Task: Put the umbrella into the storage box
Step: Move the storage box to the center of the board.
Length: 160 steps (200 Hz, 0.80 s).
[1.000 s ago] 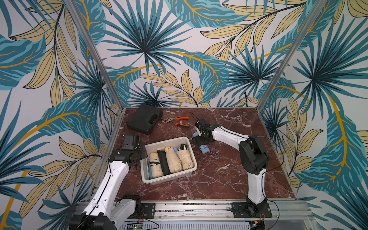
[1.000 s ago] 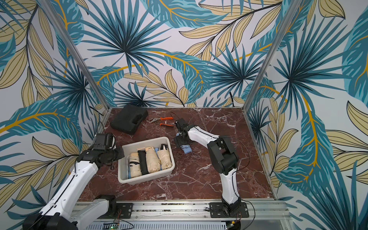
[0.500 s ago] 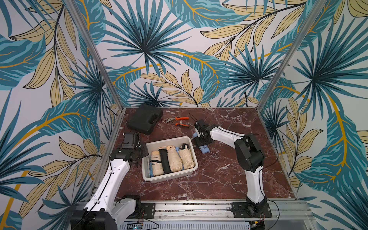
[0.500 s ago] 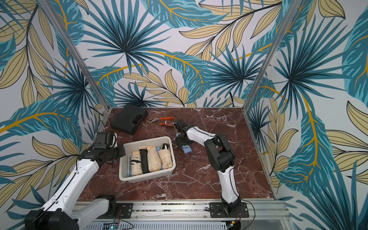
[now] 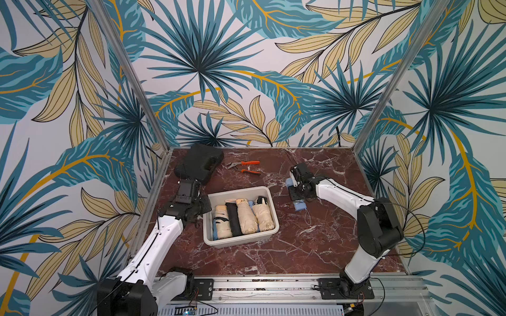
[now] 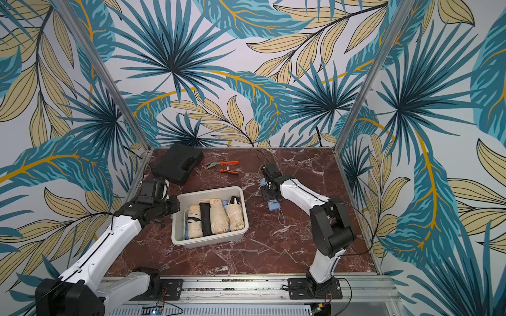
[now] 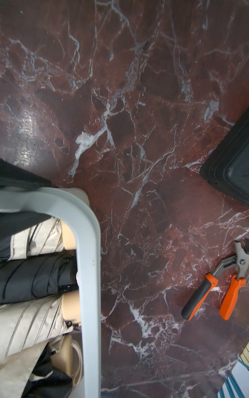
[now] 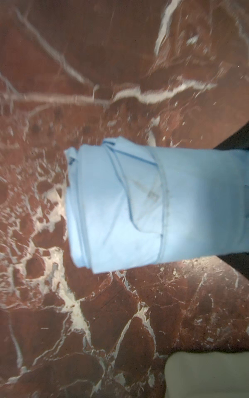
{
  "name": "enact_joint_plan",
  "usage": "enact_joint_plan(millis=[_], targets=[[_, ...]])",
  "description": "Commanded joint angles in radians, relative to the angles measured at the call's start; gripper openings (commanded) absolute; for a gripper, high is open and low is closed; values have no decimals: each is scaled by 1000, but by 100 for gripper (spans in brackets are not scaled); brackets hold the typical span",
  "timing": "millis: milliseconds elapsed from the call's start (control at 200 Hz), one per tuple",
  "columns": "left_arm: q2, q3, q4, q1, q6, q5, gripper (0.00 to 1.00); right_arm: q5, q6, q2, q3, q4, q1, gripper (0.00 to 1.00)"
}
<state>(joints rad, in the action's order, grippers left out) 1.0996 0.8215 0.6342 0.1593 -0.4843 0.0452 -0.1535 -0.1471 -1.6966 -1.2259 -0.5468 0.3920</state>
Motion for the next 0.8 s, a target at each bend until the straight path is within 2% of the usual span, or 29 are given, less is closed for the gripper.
enact_joint_plan(millis=[0, 190, 220, 255, 346, 396, 461, 556, 601, 666, 796], targets=[[25, 31, -117, 52, -100, 85, 0, -25, 32, 122, 15, 14, 2, 48], [62, 48, -169, 102, -137, 102, 0, 69, 56, 243, -24, -63, 2, 48], [66, 53, -169, 110, -138, 98, 3, 97, 58, 261, -23, -65, 2, 48], [65, 57, -171, 109, -136, 91, 12, 131, 66, 282, -20, -63, 4, 48], [46, 69, -163, 110, -119, 51, 49, 226, 92, 330, -11, -43, 5, 45], [28, 79, -158, 111, -102, 34, 64, 266, 109, 353, -12, -33, 9, 44], [1, 97, -144, 108, -87, 17, 77, 310, 146, 376, -18, -26, 20, 42], [-50, 127, -133, 108, -67, 19, 86, 363, 225, 401, -27, -23, 43, 40], [-76, 143, -138, 108, -52, 66, 89, 385, 266, 409, -33, -24, 57, 39], [-113, 161, -175, 109, -41, 208, 93, 410, 331, 416, -42, -32, 79, 38], [-176, 162, -290, 109, -125, 462, 97, 456, 442, 413, -70, -54, 127, 37]])
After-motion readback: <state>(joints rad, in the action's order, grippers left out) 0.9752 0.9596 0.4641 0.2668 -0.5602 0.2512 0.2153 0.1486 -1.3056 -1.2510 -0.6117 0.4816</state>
